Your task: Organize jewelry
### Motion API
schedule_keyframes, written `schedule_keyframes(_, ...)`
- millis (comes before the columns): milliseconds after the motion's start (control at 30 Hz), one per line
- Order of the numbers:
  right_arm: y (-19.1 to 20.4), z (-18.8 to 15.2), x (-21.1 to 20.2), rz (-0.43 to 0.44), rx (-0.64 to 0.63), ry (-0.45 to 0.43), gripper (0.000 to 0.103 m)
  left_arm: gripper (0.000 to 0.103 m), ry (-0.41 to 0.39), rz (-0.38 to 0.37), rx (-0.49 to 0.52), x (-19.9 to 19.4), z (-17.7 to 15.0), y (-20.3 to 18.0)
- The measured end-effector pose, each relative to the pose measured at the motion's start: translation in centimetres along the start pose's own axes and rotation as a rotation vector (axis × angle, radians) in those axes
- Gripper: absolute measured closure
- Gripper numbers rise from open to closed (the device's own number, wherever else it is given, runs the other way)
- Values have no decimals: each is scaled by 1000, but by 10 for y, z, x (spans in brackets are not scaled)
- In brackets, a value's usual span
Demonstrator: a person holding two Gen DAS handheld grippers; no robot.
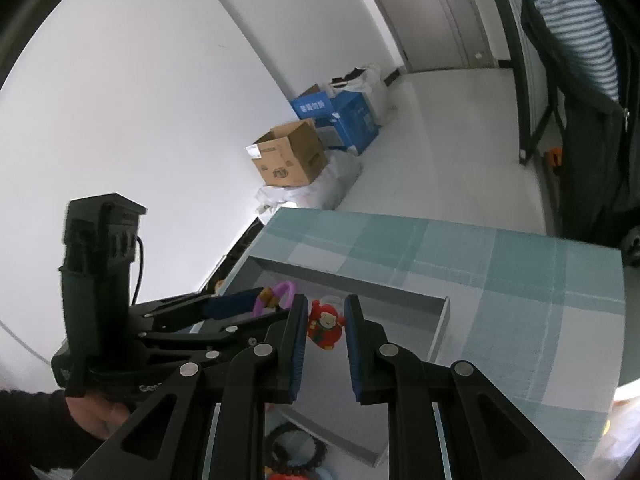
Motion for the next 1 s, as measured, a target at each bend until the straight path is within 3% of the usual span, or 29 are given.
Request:
schedule_keyframes(267, 2, 3, 1, -12, 0, 1, 82, 53, -7, -25, 46, 4, 5, -7)
schedule_keyframes(333, 2, 3, -1, -15, 0, -4, 78, 50, -7, -56, 49, 2, 6, -5)
schedule_keyframes(400, 2, 3, -6, -34, -3, -23, 61, 45, -10, -92, 46, 0, 7, -4)
schedule_keyframes(467, 2, 1, -13, -37, 0, -48, 56, 38, -26, -123, 57, -6, 7, -6)
schedule_keyframes(567, 2, -3, -25, -38, 11, -83, 54, 36, -69, -127, 77, -18, 4, -10)
schedule_keyframes(700, 4, -10, -40, -51, 20, -125, 38, 36, -107, -74, 64, -30, -7, -11)
schedule_keyframes(833, 9, -17, -53, -49, 14, -155, 32, 36, -124, 4, 37, -41, -21, -10)
schedule_keyframes(1000, 17, -33, -65, -66, 21, -187, 15, 36, -150, 20, 9, -55, -38, -10)
Point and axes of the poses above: each gripper's, at about its wrist camera, not at the fingertips, and x roughly the way its jaws point, y to its left, z to its top, the point moved 2 cm from there along x, roughly the way its jaws point, and after that the axes turned 13 degrees about y, right-handed, at the moved point
